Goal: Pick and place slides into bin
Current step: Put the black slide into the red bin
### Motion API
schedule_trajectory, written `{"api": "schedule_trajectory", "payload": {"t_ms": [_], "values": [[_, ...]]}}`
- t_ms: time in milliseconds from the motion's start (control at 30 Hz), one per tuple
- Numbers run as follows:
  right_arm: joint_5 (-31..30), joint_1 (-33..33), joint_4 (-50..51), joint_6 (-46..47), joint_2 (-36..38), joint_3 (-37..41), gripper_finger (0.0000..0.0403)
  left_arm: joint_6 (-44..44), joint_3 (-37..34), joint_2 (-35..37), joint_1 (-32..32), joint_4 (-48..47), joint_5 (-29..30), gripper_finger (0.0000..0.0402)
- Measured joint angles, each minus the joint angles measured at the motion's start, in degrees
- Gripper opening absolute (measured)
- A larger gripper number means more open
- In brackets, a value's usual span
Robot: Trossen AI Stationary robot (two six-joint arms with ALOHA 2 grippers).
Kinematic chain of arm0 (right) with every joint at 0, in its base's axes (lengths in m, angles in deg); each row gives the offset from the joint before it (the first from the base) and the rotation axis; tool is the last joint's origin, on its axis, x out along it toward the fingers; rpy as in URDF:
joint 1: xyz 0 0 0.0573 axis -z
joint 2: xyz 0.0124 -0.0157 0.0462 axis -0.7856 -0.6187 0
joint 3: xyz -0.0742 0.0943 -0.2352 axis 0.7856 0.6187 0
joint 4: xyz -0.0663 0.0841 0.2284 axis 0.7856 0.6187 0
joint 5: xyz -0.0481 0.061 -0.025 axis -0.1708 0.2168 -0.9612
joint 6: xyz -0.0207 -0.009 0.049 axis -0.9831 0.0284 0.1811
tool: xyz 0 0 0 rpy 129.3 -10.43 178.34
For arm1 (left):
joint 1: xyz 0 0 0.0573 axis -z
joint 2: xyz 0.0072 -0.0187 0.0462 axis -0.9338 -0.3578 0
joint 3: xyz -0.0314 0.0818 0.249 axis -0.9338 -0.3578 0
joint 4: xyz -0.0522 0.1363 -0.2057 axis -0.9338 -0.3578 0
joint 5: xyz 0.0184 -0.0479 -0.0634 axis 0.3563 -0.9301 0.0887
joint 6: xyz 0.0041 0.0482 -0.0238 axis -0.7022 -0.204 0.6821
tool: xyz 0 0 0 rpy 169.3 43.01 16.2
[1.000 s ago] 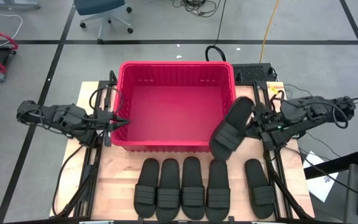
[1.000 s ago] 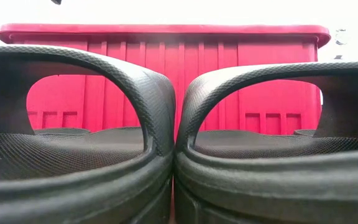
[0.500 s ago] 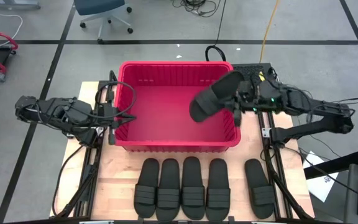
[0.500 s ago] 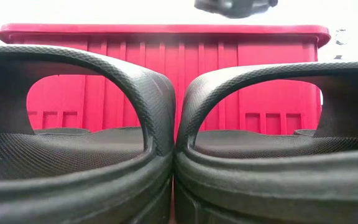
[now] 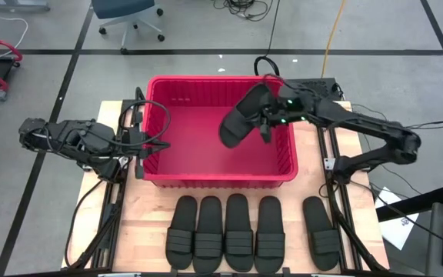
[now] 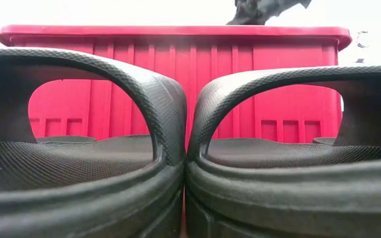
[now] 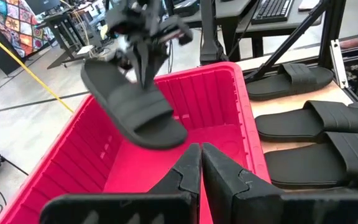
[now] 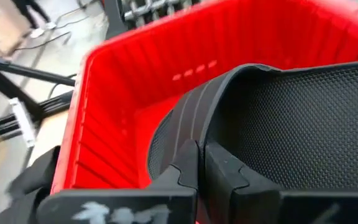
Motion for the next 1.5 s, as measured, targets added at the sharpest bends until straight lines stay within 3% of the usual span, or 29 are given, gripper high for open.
{"api": "schedule_trajectory", "payload": {"t_ms": [300, 533, 700, 933, 1167, 1500], "values": [[11.82, 7.06, 0.61, -0.1, -7.03, 0.01, 0.0, 0.33, 0.0, 0.02, 0.0, 0.04, -0.02, 0.0019], [12.08, 7.27, 5.68, -6.7, -12.72, 0.02, 0.0, 0.32, 0.0, 0.02, 0.0, 0.04, -0.02, 0.0019], [12.09, 7.27, 4.09, -10.31, -15.06, 0.02, 0.0, 0.31, 0.0, 0.02, 0.0, 0.04, -0.02, 0.0019], [11.52, 6.75, 5.56, -11.59, -15.85, 0.04, 0.0, 0.31, 0.0, 0.02, 0.0, 0.06, -0.03, 0.0019], [0.04, 4.16, 5.94, -14.84, -16.39, 0.04, 0.0, 0.31, 0.0, 0.02, 0.0, 0.06, -0.04, 0.0019], [-0.49, 3.42, 9.0, -19.64, -20.85, 0.07, 0.0, 0.81, 0.0, 0.02, 0.0, 0.05, -0.07, 0.0019]]}}
